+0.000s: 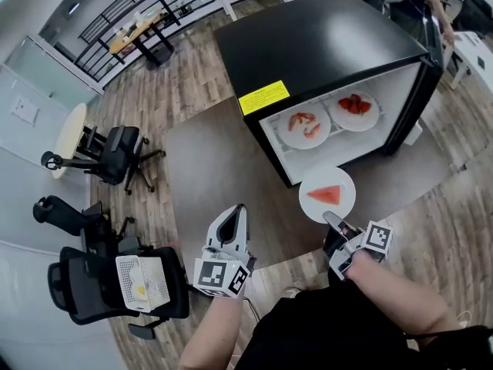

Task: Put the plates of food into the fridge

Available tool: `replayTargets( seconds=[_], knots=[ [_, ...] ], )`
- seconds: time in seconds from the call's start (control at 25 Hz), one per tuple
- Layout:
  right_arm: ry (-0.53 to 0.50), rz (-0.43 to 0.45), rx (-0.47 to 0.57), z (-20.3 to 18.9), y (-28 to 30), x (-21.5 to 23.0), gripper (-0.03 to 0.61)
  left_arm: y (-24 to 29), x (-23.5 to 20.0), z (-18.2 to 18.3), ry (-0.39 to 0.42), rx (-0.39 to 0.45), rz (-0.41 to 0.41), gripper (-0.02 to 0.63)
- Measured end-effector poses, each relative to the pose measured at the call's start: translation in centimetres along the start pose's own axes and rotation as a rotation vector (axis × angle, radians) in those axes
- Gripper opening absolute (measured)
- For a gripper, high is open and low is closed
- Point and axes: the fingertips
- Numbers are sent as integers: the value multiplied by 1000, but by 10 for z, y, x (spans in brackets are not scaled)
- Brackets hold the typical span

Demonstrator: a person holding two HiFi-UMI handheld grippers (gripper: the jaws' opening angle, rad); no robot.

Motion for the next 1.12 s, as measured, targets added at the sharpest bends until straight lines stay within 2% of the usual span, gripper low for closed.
replayTargets(
  seconds=[0.28, 0.64, 1.12],
  knots=[
    [5, -25, -1, 46, 5, 6, 18, 40, 14, 16, 22, 17, 9, 3],
    [4, -57, -104, 85, 33, 23, 18, 81, 6, -2, -13, -22, 95, 3],
    [28, -85, -174, 106, 70, 47, 18, 101, -7, -17, -46, -74, 177, 3]
  ],
)
Point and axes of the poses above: the fingertips, and each gripper's own axes: y forward along the fingers, x to its right, z out of its top, and after that the axes turned 1 degree about -z, right-handed
